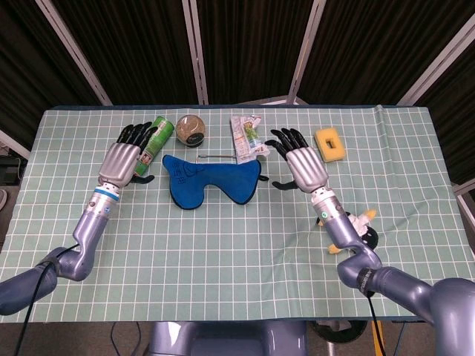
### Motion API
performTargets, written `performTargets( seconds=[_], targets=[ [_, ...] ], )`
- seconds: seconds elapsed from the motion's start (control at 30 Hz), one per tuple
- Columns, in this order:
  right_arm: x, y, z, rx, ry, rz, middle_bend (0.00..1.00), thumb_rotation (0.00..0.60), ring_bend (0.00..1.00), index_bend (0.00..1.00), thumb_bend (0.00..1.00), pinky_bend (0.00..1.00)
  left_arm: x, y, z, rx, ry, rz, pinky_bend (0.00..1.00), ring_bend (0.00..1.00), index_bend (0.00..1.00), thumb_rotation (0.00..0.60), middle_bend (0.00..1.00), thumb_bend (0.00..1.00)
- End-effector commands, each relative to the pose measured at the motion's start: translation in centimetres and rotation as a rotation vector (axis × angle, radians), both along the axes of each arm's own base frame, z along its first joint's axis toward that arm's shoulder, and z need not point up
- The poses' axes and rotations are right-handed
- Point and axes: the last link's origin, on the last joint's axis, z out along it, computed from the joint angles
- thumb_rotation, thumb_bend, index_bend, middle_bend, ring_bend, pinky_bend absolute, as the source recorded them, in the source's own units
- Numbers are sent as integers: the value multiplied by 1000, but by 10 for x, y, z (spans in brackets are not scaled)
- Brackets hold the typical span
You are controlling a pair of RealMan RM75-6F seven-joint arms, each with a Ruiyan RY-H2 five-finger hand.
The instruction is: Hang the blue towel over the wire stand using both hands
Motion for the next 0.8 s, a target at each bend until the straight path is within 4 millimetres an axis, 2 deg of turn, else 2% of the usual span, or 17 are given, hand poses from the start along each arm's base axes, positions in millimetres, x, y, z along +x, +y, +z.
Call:
performTargets(
  seconds=[0.03,0.17,0.27,0.37,0.5,0.53,0.67,0.8],
  targets=[
    [-27,35,33,-46,56,41,45,600,0,188,0,0,-17,-30,36,46,-5,-7,0,0,0,600,0,97],
    [-52,71,59,-80,81,47,44,600,0,187,0,0,-28,-65,63,63,15,5,0,0,0,600,0,99],
    [-64,92,71,-88,92,39,28,600,0,180,0,0,-33,-86,75,70,32,21,0,0,0,600,0,99],
    [-87,127,88,-118,114,1,3,600,0,138,0,0,-44,-126,90,99,56,61,0,0,0,600,0,98],
    [-99,152,101,-146,139,-38,0,600,0,26,0,0,-50,-154,96,142,97,79,0,0,0,600,0,95],
    [-105,164,107,-169,148,-62,0,600,0,8,0,0,-53,-167,98,160,102,90,0,0,0,600,0,94],
    [-119,193,116,-213,167,-123,0,600,0,0,0,0,-56,-197,99,172,86,124,0,0,0,600,0,94],
    [-127,207,120,-239,163,-163,0,600,0,0,0,0,-56,-210,99,173,75,132,0,0,0,600,0,93]
  ],
)
